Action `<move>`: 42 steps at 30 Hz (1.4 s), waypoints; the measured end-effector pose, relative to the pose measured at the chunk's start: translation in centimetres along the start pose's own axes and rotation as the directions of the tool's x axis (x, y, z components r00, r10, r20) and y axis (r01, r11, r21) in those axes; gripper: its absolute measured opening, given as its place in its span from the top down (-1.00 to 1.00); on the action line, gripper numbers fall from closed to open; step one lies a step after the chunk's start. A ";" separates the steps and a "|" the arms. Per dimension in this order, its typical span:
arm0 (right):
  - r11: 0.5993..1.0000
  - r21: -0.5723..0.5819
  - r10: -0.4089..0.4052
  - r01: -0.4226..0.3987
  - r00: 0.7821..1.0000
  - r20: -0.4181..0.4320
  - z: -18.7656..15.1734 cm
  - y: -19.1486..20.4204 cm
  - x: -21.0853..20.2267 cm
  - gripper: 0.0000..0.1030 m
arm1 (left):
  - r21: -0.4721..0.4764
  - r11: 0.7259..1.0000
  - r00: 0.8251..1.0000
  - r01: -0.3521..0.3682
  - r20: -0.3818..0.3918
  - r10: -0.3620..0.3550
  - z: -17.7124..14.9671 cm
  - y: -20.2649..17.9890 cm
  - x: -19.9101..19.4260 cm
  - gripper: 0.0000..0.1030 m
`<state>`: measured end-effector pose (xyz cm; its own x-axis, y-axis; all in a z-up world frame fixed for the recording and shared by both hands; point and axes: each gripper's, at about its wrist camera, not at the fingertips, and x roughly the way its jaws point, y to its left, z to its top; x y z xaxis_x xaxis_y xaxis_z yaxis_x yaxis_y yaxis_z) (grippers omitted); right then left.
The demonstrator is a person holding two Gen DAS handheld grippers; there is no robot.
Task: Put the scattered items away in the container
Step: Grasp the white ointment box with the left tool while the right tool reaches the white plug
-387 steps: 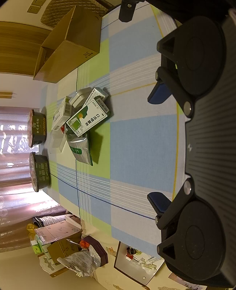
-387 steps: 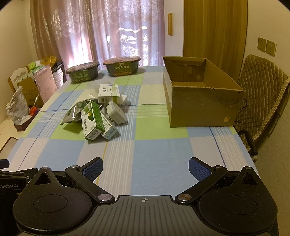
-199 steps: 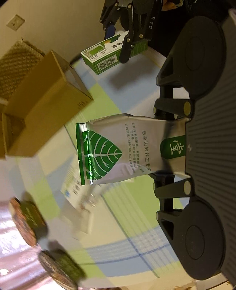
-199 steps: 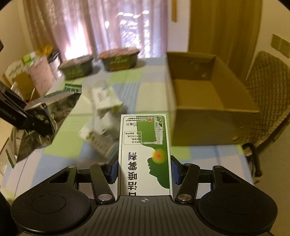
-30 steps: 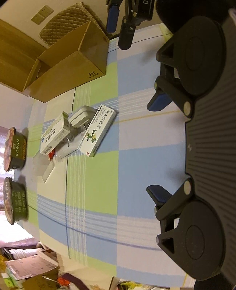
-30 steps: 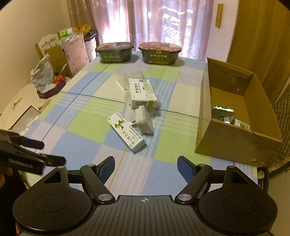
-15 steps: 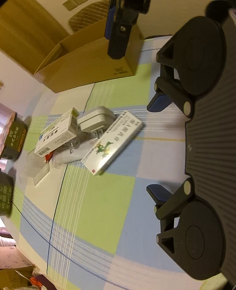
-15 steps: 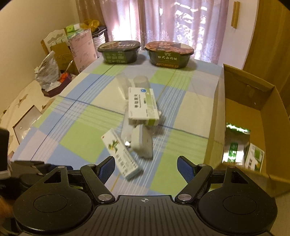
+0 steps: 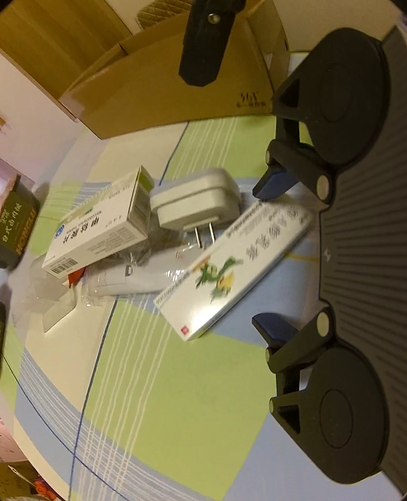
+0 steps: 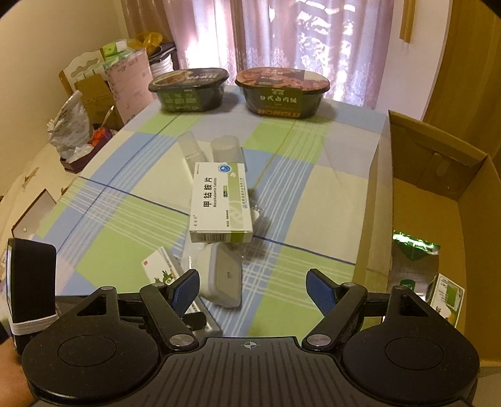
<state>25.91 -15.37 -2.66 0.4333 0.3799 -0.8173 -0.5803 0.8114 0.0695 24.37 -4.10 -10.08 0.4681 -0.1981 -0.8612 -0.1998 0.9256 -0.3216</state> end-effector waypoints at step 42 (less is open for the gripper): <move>1.000 0.008 0.007 -0.007 1.000 -0.026 -0.4 1.3 2.8 -0.58 | 0.392 0.919 0.994 -0.050 -0.073 0.085 1.8 2.9 -0.1 0.08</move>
<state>26.08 -13.44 -5.12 0.4113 0.3741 -0.8312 -0.5774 0.8125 0.0800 25.25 -0.82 -10.21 0.3859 -0.1421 -0.9115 0.1302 0.9866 -0.0986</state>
